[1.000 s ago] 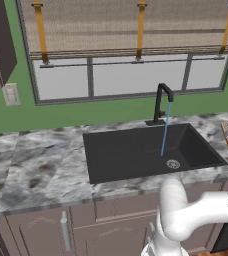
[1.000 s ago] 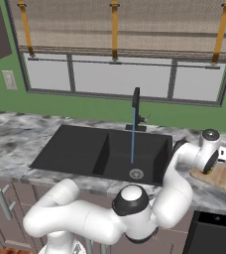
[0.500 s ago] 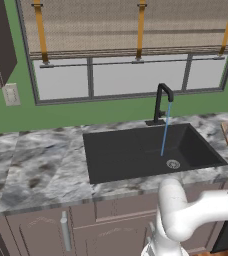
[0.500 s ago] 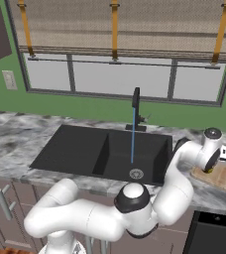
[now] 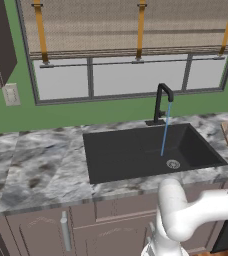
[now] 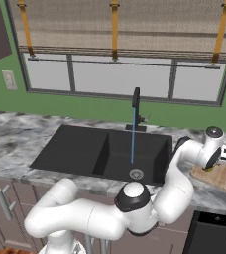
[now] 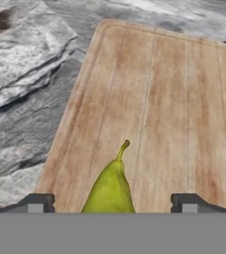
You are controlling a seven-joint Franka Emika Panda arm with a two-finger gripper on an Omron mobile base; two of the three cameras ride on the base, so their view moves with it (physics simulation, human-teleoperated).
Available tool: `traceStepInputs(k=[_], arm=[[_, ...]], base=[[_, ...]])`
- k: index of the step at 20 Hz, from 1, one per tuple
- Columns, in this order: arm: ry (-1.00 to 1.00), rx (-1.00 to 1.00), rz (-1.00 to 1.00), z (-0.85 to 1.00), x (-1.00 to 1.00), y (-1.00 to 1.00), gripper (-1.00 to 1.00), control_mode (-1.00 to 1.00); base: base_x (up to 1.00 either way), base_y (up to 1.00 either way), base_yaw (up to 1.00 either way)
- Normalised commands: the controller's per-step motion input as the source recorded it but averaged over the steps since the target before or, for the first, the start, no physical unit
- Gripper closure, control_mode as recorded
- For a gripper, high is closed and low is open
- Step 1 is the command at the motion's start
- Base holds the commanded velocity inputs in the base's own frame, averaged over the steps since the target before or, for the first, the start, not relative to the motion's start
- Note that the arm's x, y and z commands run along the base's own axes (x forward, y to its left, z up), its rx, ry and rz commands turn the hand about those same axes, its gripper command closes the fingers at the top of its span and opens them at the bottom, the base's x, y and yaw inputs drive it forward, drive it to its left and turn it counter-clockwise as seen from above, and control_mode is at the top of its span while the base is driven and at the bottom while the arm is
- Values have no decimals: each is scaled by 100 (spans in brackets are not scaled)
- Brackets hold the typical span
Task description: Pick the pear from the sink and place it on the cutting board to airdry. Then turn off the sink faucet.
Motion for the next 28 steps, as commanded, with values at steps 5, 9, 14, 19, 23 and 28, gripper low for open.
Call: traceStepInputs(k=[5, 9, 14, 19, 23, 28], arm=[[-1, 0, 0, 6, 0, 0, -100, -100], [-2, 0, 4, 27, -6, 0, -100, -100], [-14, 0, 12, 50, -34, 11, -100, -100], [-20, -2, 12, 48, -54, 42, -100, -100], [-22, -6, 10, 24, -64, 69, -100, -100], [-28, -11, 8, 12, -54, 80, -100, -100]], base=[[0, 0, 0], [0, 0, 0], [0, 0, 0], [0, 0, 0], [0, 0, 0], [0, 0, 0]])
